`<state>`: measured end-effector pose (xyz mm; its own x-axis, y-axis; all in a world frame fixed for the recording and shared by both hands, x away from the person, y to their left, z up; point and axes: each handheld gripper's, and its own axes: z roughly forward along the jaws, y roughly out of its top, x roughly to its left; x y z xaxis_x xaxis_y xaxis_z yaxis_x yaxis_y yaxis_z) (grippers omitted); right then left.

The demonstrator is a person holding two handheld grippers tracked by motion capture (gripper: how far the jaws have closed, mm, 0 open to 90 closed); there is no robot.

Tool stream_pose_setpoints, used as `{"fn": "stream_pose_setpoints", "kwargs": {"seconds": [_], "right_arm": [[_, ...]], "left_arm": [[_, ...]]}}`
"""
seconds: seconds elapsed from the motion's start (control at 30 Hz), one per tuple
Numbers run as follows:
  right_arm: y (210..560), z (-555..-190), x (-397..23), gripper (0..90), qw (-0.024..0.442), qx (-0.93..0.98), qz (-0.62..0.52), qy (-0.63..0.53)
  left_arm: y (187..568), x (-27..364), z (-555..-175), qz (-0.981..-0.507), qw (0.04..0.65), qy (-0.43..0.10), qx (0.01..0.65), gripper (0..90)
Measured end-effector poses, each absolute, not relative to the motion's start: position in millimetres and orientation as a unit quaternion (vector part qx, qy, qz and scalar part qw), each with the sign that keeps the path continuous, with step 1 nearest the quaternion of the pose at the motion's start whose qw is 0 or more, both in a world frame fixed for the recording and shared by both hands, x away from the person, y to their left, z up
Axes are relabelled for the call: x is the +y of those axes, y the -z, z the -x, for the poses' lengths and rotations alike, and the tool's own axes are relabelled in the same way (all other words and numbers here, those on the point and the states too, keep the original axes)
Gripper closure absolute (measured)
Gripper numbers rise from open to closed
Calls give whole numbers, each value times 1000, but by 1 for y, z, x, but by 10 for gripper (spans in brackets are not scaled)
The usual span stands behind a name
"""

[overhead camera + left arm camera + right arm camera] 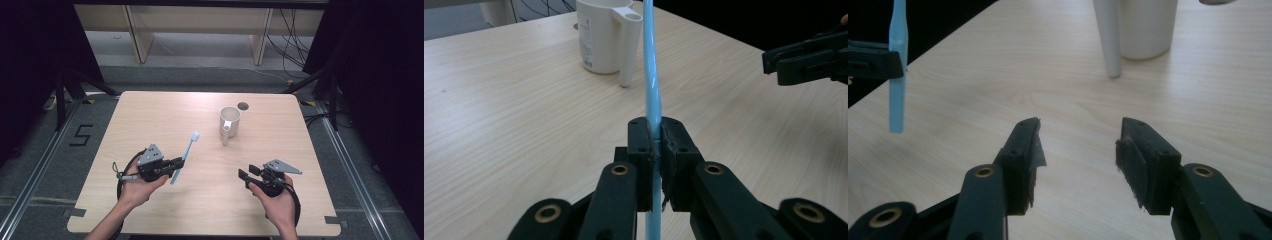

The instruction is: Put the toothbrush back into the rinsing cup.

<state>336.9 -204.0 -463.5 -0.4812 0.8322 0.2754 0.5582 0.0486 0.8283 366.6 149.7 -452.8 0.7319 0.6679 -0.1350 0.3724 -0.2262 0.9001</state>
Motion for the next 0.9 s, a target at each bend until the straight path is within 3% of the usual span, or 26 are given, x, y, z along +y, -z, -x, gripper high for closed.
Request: {"fn": "stream_pose_setpoints", "kwargs": {"seconds": [0.9], "right_arm": [[430,-355,-145,583,151,682,-423,-577]], "left_arm": [[459,126,-369,-723,600,-159,304,834]]}}
